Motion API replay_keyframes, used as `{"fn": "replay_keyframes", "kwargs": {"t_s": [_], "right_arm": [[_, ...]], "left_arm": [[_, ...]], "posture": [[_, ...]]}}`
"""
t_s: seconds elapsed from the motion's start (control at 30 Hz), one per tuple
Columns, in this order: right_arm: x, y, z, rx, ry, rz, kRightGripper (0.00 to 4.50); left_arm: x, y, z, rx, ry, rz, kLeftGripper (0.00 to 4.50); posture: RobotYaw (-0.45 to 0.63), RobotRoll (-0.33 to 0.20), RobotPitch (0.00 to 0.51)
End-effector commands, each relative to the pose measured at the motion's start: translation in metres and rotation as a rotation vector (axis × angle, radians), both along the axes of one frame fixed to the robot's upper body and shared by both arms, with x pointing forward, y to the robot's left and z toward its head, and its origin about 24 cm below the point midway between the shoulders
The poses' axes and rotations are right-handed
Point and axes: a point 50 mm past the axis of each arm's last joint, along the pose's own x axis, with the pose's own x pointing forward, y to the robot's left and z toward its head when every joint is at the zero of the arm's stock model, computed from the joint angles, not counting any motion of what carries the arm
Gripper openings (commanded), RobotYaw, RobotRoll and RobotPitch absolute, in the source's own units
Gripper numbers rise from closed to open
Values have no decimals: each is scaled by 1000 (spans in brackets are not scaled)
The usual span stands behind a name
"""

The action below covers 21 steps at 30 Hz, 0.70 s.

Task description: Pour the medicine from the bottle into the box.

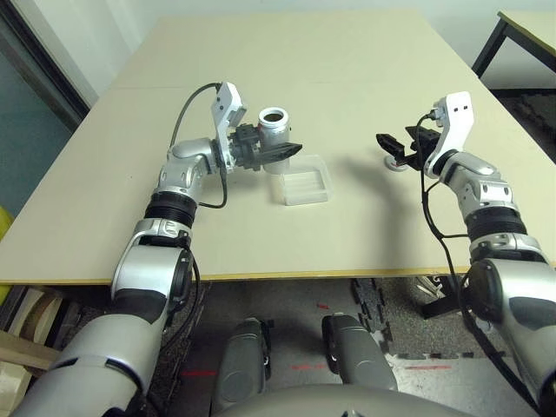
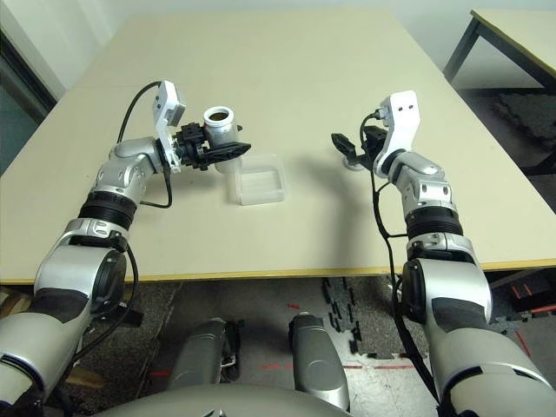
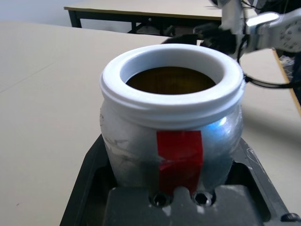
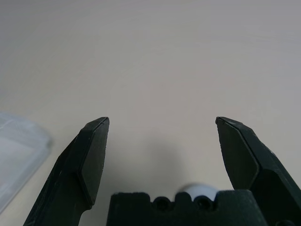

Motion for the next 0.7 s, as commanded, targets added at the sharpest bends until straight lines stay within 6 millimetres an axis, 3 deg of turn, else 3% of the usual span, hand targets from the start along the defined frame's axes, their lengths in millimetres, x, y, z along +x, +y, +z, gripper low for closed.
{"fn": "replay_keyframes", "kwargs": {"t_s": [0.03, 0.33, 0.7], "right_arm": [[-6, 2, 17, -32, -40, 167, 4500], [-40, 9, 23, -107, -43, 633, 4500], [-48, 19, 6, -147, 16, 714, 4500]], "left_arm": [[3, 2, 7, 23, -21, 8, 2671], [8, 5, 15, 45, -34, 18, 2671], [15, 22, 29, 110, -69, 84, 2671]], "posture": [[-233, 0, 95], [-240, 0, 81], [-232, 0, 68]]}}
